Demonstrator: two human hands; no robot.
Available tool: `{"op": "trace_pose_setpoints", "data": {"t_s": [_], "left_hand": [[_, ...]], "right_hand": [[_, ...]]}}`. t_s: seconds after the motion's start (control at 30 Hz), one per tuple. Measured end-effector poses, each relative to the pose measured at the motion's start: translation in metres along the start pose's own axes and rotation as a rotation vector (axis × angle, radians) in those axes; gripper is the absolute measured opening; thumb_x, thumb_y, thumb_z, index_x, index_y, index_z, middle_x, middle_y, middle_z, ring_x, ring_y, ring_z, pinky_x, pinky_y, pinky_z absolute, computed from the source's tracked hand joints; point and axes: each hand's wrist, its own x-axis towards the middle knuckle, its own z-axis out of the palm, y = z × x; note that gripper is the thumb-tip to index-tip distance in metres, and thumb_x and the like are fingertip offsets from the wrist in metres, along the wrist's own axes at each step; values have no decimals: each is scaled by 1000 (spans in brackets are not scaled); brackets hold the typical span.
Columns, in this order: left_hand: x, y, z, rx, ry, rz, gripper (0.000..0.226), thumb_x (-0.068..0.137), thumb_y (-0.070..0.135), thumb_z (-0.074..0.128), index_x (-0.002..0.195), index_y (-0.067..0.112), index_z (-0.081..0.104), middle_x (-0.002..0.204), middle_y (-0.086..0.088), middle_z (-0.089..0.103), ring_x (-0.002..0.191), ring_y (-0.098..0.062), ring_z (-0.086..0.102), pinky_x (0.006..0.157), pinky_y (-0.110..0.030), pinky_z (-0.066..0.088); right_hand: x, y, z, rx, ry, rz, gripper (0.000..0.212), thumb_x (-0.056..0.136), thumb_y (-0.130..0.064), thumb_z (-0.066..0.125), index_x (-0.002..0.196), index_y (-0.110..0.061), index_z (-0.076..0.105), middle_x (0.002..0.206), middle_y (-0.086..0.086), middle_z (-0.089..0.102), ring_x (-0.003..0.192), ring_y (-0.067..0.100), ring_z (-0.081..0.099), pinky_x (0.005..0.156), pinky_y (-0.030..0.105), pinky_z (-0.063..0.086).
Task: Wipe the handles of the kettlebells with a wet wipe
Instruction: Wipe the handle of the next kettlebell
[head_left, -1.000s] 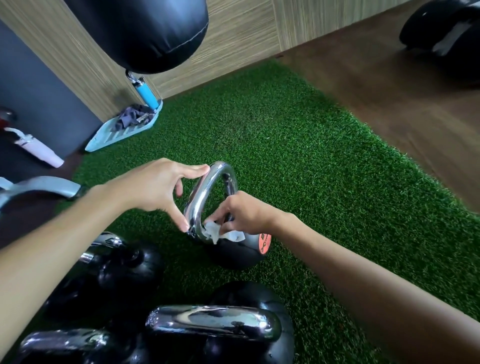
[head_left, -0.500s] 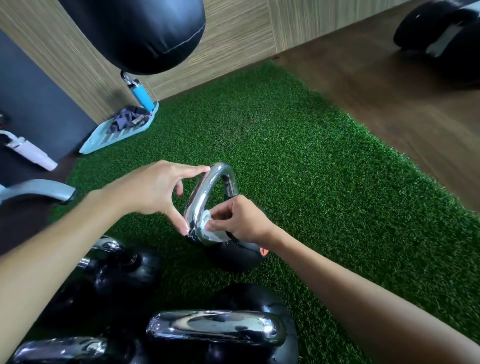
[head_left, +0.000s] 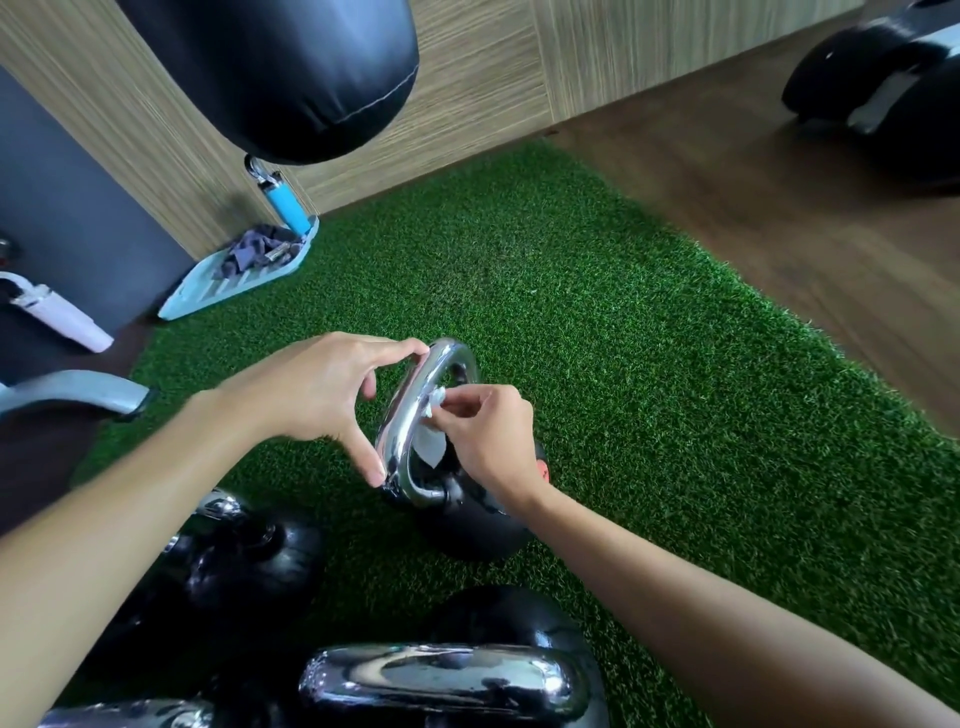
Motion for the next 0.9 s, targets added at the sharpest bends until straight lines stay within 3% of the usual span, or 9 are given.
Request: {"op": "trace_pose_setpoints", "data": {"t_s": [0.13, 0.2, 0.3, 0.4, 0.53, 0.67, 0.8, 0.9], "left_hand": [[0, 0, 2, 10, -47, -35, 147, 23, 77, 82, 153, 57, 15, 99, 30, 48, 88, 8, 52, 74, -15, 42], [1, -1, 4, 28, -58, -57, 149, 26, 77, 85, 153, 58, 11, 101, 23, 52, 88, 2, 56, 72, -21, 46], [0, -3, 4, 25, -51, -64, 149, 27, 77, 86, 154, 58, 10, 103, 21, 53, 85, 2, 56, 67, -19, 43], [0, -3, 5, 13, -45, -73, 149, 27, 76, 86, 154, 58, 11, 103, 20, 53, 86, 3, 56, 68, -20, 43], [-2, 0, 4, 22, -44, -77, 148, 28, 75, 87, 154, 57, 11, 102, 21, 52, 86, 3, 55, 66, -18, 40], [-2, 3, 3, 53, -48, -77, 149, 30, 74, 87, 156, 53, 10, 104, 22, 51, 85, 6, 53, 64, -17, 38], [-4, 7, 2, 62, -51, -74, 146, 36, 66, 90, 158, 47, 12, 94, 29, 40, 85, 12, 46, 62, -13, 33], [-4, 8, 1, 55, -47, -77, 146, 36, 67, 90, 158, 48, 11, 95, 27, 42, 85, 10, 46, 63, -14, 33]], "right_hand": [[18, -4, -1, -39, 142, 13, 9, 87, -21, 77, 90, -12, 79, 77, -7, 73, 57, -2, 62, 54, 12, 49], [25, -2, 1, -70, 198, 35, 11, 88, -26, 77, 83, -16, 78, 73, -7, 74, 56, -1, 63, 54, 10, 48], [30, 0, 2, -101, 250, 78, 20, 83, -29, 79, 65, -25, 71, 64, -11, 70, 59, 1, 65, 59, 15, 52], [29, 8, -1, -154, 253, 106, 33, 79, -31, 82, 54, -26, 61, 56, -13, 64, 54, 0, 60, 55, 17, 51], [26, 17, -3, -197, 225, 143, 23, 79, -29, 82, 62, -22, 67, 62, -10, 67, 61, 5, 64, 61, 26, 57], [38, 7, -10, -145, 227, 96, 15, 79, -22, 82, 69, -18, 72, 65, -8, 68, 60, 8, 65, 58, 22, 56], [38, 21, -20, -130, 167, 133, 9, 80, -21, 83, 78, -16, 75, 71, -4, 72, 67, 15, 70, 62, 29, 61], [39, 30, -28, -109, 69, 161, 10, 81, -18, 84, 84, -13, 76, 75, -1, 74, 65, 13, 68, 53, 17, 55]]}}
